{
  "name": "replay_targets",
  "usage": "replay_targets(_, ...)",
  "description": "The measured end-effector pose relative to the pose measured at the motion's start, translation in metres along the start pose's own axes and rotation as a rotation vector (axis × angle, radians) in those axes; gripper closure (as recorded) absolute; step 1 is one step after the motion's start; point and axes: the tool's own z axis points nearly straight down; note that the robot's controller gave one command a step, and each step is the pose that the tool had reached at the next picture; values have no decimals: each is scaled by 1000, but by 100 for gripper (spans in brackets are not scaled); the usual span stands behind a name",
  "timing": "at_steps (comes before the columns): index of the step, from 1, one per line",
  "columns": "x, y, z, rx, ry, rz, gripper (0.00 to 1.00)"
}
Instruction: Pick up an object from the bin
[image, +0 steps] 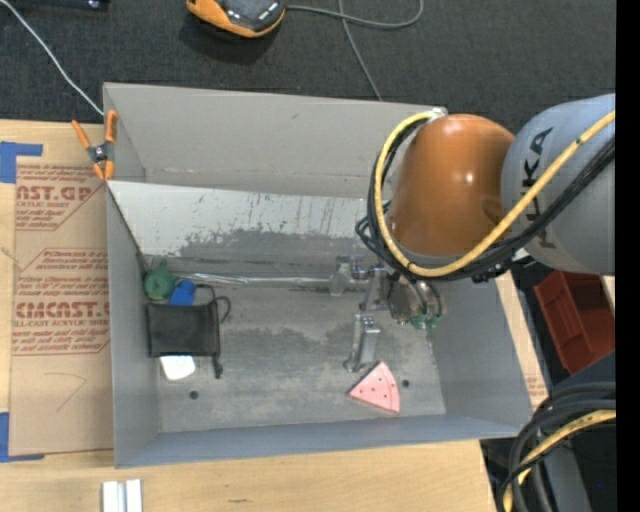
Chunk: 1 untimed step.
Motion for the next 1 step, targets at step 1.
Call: replay_targets(1,-71,26,38,-1,-3,-139,0)
